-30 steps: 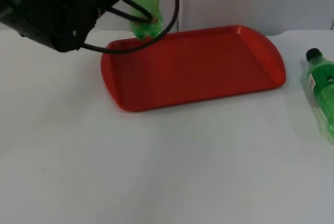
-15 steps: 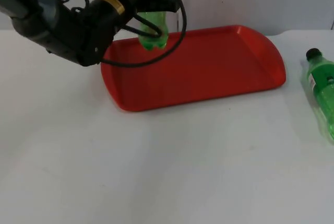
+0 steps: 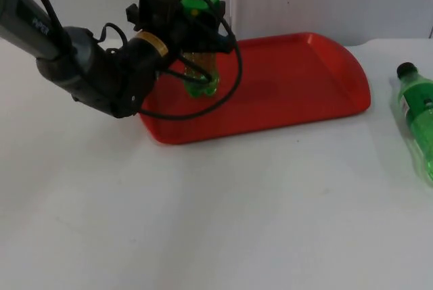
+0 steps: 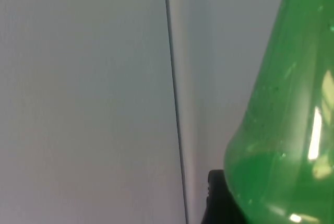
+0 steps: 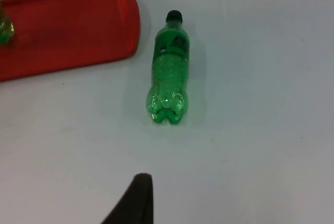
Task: Place the bottle upright on the tray.
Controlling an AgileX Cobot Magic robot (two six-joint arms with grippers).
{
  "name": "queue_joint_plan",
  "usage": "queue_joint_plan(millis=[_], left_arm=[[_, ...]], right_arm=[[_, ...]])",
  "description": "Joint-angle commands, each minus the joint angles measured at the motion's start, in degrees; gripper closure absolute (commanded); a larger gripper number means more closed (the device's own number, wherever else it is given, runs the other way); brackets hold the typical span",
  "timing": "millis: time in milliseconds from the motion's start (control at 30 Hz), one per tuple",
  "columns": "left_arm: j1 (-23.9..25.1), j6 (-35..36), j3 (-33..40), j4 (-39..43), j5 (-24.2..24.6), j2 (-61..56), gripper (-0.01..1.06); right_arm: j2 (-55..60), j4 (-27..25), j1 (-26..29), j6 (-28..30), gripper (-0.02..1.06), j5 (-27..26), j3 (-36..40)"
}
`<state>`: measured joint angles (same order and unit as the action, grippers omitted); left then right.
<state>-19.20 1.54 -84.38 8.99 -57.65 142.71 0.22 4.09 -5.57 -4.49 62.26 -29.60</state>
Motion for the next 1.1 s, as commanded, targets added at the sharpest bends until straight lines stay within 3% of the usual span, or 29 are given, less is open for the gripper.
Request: queue_joint_plan(millis=[0, 200, 333, 500, 533, 667, 1067], left_arm=[[-0.1, 0.4, -0.6, -0.4, -1.9, -0.1, 1.05], [-0.1, 0.4, -0.6, 1.0, -1.9, 0.1, 1.04], [-0.1, 0.4, -0.6, 1.0, -1.9, 0.1, 0.94], [-0.1, 0.4, -0.6, 1.0, -1.8, 0.1, 0.53], [-0.1, 0.4, -0.6, 1.0, -1.8, 0.1, 0.53], [-0.1, 0.4, -0.6, 1.0, -1.8, 0.1, 0.32], [-0.1, 0.4, -0.6, 1.7, -2.9, 0.1, 0.31]], right_arm=[[-0.2, -0.2, 0.5, 0.3, -0.01, -0.4, 0.0], [-0.2, -0.2, 0.5, 0.3, -0.01, -0.4, 0.0], [-0.2, -0.2, 0.5, 0.3, -0.01, -0.4, 0.0], [-0.2, -0.2, 0.5, 0.3, -0.01, -0.4, 0.0], [-0.2, -0.2, 0.5, 0.3, -0.01, -0.4, 0.0], [-0.2, -0.2, 0.5, 0.3, -0.01, -0.4, 0.0], [-0.2, -0.2, 0.5, 0.3, -0.01, -0.4, 0.0]])
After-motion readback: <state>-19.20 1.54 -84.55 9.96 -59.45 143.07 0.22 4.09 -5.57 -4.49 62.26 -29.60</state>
